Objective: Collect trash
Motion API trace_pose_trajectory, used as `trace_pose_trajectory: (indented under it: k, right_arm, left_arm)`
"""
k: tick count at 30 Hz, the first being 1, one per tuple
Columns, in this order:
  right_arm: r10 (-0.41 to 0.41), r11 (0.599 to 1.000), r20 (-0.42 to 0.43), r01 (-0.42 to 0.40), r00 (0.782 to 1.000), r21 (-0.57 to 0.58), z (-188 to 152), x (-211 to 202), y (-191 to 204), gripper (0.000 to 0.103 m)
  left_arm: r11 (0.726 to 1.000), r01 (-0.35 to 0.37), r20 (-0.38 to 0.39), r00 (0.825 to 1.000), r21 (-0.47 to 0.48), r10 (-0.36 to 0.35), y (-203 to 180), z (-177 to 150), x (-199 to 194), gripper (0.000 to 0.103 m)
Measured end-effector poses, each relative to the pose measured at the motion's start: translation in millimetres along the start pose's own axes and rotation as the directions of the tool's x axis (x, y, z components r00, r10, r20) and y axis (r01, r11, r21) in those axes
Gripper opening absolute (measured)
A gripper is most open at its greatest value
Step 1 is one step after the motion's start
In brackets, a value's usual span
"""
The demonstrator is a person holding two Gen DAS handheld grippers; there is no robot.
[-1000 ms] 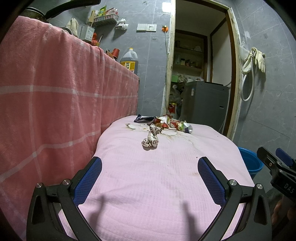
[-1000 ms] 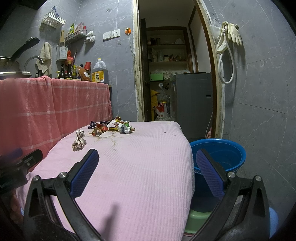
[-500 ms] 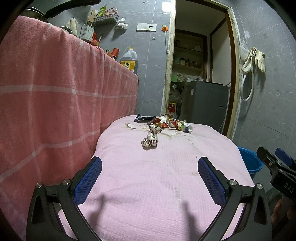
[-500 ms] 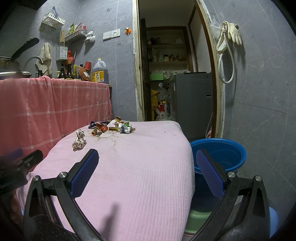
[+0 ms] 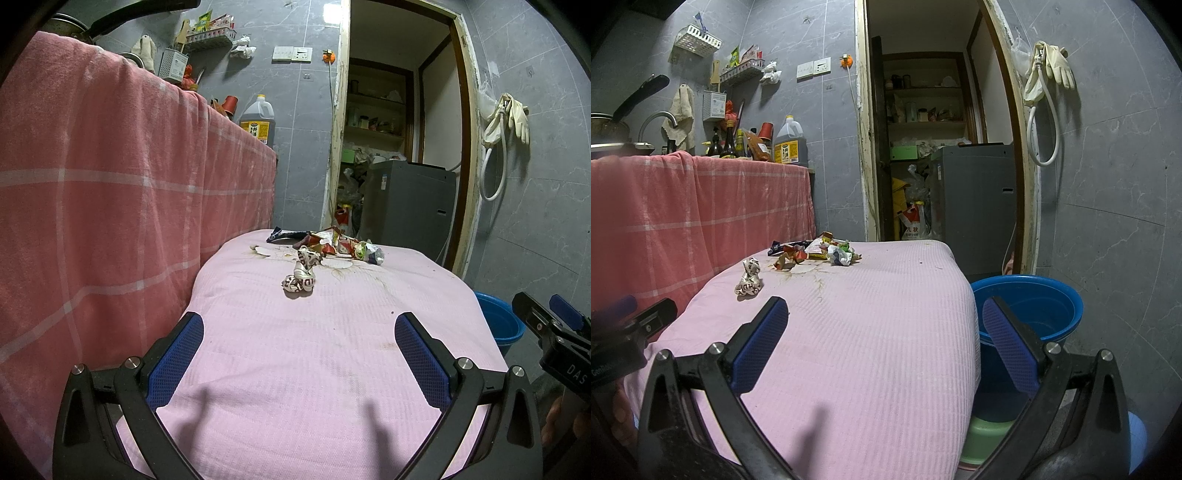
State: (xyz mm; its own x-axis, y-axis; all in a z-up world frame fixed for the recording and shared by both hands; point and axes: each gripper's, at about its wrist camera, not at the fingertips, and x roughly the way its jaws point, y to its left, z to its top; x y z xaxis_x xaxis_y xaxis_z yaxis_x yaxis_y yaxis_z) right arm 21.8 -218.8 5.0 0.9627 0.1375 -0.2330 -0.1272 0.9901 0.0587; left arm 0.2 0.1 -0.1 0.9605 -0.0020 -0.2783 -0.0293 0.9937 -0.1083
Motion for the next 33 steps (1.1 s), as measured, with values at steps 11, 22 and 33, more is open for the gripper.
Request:
trace_pose_trajectory:
  k: [11,22,33]
  right_arm:
    - [0.000,1.000,-0.001,0.000,1.000,0.000,-0.4,0.8,0.6,0.103]
    - [0.001,1.000,-0.002,-0.001,1.000,0.001,-0.4,1.1,0.6,0.103]
    - [0.003,1.000,-0.004,-0.003,1.000,0.005,-0.1,1.8,-2.2,0.103]
  left_arm:
    - [1.000,-0.001,0.000,1.000,0.000,0.001,0.0,0.0,0.0,0.102]
    - [1.000,0.000,-0.001,1.000,0.000,0.000,0.0,0.0,0.1,0.102]
    - [1.000,-0.001,-0.002,1.000,-0.002,0.001,0.1,0.2,0.1,0.102]
